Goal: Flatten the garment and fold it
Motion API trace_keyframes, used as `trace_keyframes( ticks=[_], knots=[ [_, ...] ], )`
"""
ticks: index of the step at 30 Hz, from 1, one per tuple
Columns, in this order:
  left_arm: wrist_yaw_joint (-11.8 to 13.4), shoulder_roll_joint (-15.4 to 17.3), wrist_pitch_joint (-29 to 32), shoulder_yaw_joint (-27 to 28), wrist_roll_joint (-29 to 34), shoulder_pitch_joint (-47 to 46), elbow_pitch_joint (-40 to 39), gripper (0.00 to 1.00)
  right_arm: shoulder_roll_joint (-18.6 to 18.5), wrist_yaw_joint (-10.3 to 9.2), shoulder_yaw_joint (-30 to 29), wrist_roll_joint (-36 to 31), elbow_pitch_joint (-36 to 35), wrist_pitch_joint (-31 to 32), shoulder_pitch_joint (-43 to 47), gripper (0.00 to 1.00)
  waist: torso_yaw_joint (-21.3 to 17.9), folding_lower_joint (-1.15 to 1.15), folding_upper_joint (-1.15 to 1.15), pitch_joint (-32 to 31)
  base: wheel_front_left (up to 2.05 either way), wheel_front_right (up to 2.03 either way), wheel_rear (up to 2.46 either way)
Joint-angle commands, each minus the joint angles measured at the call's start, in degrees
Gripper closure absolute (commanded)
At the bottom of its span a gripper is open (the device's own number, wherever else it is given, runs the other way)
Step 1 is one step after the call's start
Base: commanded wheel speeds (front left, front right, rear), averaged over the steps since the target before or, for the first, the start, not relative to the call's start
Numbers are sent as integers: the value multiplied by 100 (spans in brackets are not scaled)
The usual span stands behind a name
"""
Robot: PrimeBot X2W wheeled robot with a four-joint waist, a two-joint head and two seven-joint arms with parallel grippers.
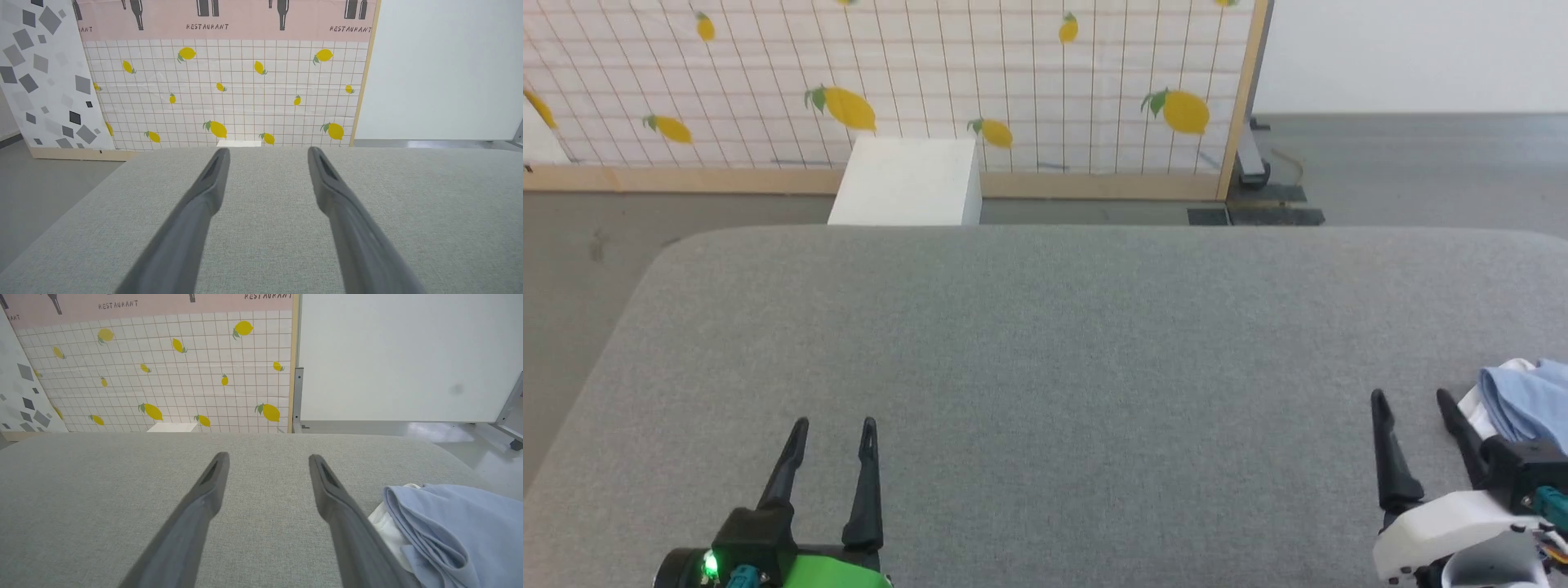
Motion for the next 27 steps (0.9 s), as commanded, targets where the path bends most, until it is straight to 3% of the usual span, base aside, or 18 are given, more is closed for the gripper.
trace_keyframes(
  ticks=[1,24,25,27],
  knots=[
    [-41,-52,-41,-9,-7,79,43,0,11,-10,38,21,48,-76,60,0,-21,1,0,-45,0,0,0],
    [-188,-206,-52,18,150,37,138,0,11,-10,84,74,264,-216,-17,0,-125,1,0,92,0,0,0],
    [-163,-183,-8,7,99,47,134,100,0,0,90,43,253,-182,38,100,-124,1,0,91,0,0,0],
    [-167,-181,4,1,92,48,135,100,-1,0,90,42,254,-180,38,100,-126,1,0,95,0,0,0]
  ],
)
